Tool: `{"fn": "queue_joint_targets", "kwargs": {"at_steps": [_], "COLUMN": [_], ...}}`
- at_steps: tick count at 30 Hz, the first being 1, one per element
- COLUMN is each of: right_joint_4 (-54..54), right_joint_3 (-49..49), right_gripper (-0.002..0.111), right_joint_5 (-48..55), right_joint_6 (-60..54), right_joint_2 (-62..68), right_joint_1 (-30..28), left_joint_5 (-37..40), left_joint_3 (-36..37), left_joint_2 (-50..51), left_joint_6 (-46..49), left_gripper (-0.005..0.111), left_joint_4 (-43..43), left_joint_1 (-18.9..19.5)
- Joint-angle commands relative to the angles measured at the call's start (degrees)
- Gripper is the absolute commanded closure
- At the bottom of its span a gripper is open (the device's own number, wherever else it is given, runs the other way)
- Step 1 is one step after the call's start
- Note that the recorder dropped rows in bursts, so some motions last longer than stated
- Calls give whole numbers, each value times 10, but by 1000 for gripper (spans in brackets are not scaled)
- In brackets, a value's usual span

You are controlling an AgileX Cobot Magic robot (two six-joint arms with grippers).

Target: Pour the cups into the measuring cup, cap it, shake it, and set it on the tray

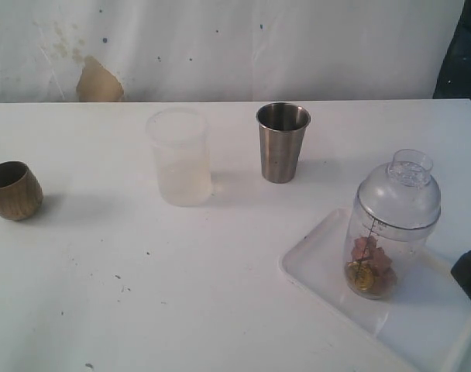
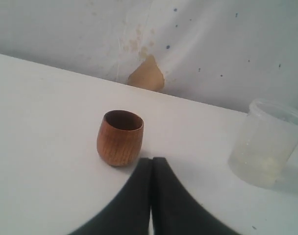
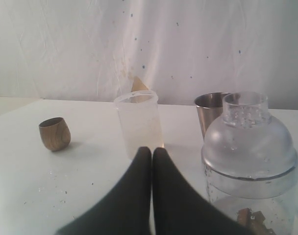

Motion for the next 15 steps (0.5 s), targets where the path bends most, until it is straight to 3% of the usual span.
{"fn": "queue_joint_targets", "kwargs": {"at_steps": [1, 15], "right_joint_4": [1, 1], "right_joint_3": [3, 3], "right_gripper": [108, 108], "right_joint_5": [0, 0], "right_joint_6": [-1, -1], "right_joint_2": [-3, -3], "right_joint_1": [-7, -7], "left_joint_5": [10, 10], "left_joint_3": [3, 3], "left_joint_2": [-3, -3], "left_joint_6": [51, 58], "left_gripper": [107, 107], "left_joint_4": [3, 4], "left_joint_1": [2, 2]}}
